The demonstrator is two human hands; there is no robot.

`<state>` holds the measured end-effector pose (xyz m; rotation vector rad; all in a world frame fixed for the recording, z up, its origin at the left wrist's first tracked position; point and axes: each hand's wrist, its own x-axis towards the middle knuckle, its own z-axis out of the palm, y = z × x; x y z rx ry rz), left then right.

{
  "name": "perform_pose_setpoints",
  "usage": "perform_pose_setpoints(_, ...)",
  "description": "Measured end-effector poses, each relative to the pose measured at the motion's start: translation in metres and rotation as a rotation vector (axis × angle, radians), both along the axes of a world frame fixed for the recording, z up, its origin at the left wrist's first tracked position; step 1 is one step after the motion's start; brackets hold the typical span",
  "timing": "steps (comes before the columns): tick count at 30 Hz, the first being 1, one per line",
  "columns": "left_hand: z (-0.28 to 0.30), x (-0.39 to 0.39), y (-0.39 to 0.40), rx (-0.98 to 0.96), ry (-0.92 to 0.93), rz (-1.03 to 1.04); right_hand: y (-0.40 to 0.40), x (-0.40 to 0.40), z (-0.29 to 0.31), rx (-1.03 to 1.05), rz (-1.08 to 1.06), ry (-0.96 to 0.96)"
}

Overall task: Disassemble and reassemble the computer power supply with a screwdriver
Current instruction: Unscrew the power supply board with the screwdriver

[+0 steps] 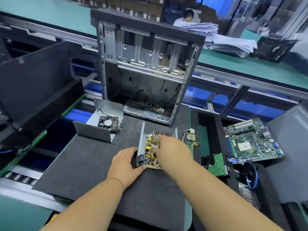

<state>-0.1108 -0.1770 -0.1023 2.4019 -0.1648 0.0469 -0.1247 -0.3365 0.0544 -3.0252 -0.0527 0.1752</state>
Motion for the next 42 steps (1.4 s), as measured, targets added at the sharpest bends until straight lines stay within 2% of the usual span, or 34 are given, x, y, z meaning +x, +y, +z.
perform_pose_setpoints(4, 0.005, 0.0, -0.001, -0.013, 0.03, 0.015, -0.038, -0.017, -0.007, 0.131, -0.095, -0.075)
perform_pose_setpoints(9, 0.013, -0.002, -0.009, 0.004, 0.084, 0.079, -0.073, -0.036, -0.009, 0.454, -0.311, -0.2)
perform_pose_setpoints(11, 0.02, -0.003, -0.015, -0.001, 0.112, 0.112, -0.08, -0.04, -0.01, 0.65, -0.407, -0.208)
perform_pose_setpoints(14, 0.034, -0.003, -0.024, -0.014, 0.234, 0.133, -0.089, -0.046, -0.006, 1.074, -0.562, -0.186)
perform_pose_setpoints(16, 0.048, -0.002, -0.024, -0.055, 0.327, 0.127, -0.098, -0.052, 0.002, 1.269, -0.583, -0.152)
perform_pose_setpoints(18, 0.066, -0.001, -0.015, -0.081, 0.351, 0.147, -0.107, -0.058, 0.01, 1.365, -0.593, -0.131)
perform_pose_setpoints(21, 0.105, -0.001, 0.002, -0.131, 0.262, 0.198, -0.116, -0.065, 0.021, 1.476, -0.62, -0.123)
perform_pose_setpoints(25, 0.155, -0.002, 0.011, -0.284, 0.216, 0.232, -0.107, -0.071, 0.032, 1.694, -0.561, 0.003)
perform_pose_setpoints(28, 0.177, -0.005, 0.013, -0.374, 0.157, 0.249, -0.095, -0.071, 0.041, 1.754, -0.45, -0.03)
perform_pose_setpoints(34, 0.195, -0.011, 0.024, -0.43, 0.05, 0.198, -0.076, -0.06, 0.056, 1.748, -0.261, -0.105)
perform_pose_setpoints(42, 0.169, 0.007, 0.08, -0.436, 0.028, 0.228, -0.048, -0.024, 0.029, 1.638, -0.304, -0.064)
